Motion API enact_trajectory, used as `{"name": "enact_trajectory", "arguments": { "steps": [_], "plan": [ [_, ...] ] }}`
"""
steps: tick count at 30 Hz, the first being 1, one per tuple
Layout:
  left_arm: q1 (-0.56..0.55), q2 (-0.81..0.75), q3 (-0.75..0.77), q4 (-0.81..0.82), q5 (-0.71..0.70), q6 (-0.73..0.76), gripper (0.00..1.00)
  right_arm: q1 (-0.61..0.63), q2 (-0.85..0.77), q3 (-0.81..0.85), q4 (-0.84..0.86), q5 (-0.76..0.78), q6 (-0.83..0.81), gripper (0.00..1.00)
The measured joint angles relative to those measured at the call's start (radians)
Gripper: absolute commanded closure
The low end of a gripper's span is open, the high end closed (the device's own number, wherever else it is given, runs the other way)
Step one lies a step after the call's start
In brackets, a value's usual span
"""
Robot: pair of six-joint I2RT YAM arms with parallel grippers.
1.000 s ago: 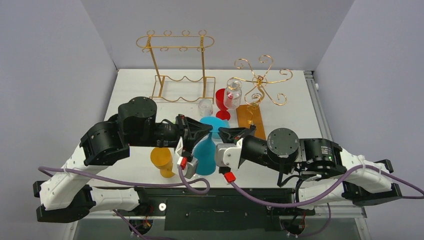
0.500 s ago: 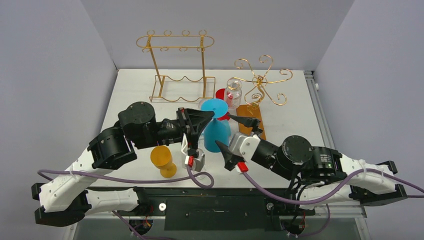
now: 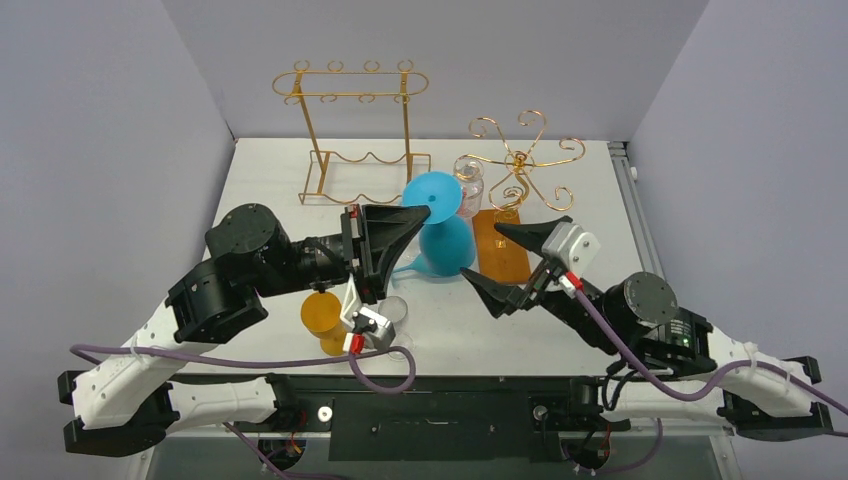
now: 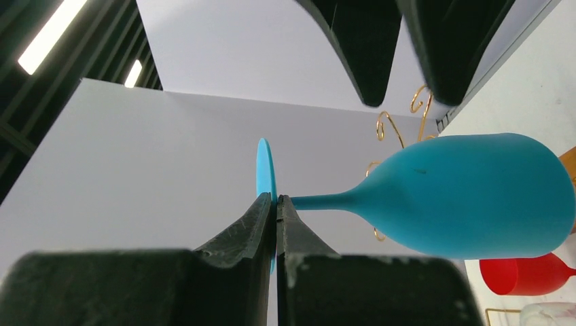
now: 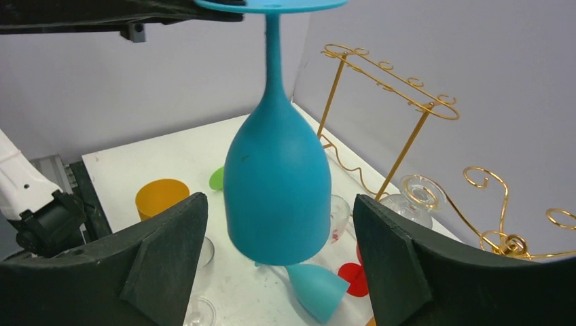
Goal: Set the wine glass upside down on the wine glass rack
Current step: Turn the wine glass upside down at the wine rack.
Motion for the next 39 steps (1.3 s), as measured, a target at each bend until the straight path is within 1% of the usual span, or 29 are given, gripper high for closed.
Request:
{"name": "enact_trajectory", "arguments": {
  "steps": [3, 5, 11, 19, 24, 29, 35, 36, 38, 39],
  "plan": [
    [0.0, -0.003, 0.0, -0.001, 0.043, 0.021, 1.0, -0.115, 0.019, 0.0, 0.011, -0.106, 0.067, 0.26],
    [0.0, -0.003, 0.0, -0.002, 0.063, 0.033, 1.0, -0.17, 0.035, 0.0, 0.016, -0.179, 0.098, 0.26],
    [0.0, -0.003, 0.0, -0.009, 0.082, 0.052, 1.0, -0.259, 0.082, 0.0, 0.013, -0.415, 0.139, 0.26],
    [0.0, 0.001, 0.0, -0.024, 0.097, 0.052, 1.0, -0.458, 0.129, -0.006, 0.043, -0.696, 0.204, 0.25],
    [0.0, 0.001, 0.0, -0.033, 0.097, 0.052, 1.0, -0.506, 0.133, -0.058, 0.121, -0.79, 0.257, 0.25],
    [0.0, 0.001, 0.0, -0.042, 0.097, 0.051, 1.0, -0.513, 0.125, -0.103, 0.177, -0.831, 0.291, 0.26],
    [0.0, 0.001, 0.0, -0.024, 0.103, 0.035, 1.0, -0.517, 0.079, -0.13, 0.193, -0.833, 0.296, 0.39],
    [0.0, 0.001, 0.0, -0.016, 0.104, 0.03, 0.98, -0.518, 0.076, -0.13, 0.196, -0.832, 0.295, 0.41],
    [0.0, 0.0, -0.001, 0.0, 0.106, 0.021, 0.78, -0.518, 0.072, -0.13, 0.206, -0.828, 0.296, 0.43],
    [0.0, 0.0, -0.003, 0.013, 0.108, 0.019, 0.69, -0.518, 0.072, -0.13, 0.211, -0.827, 0.296, 0.44]
  ]
}}
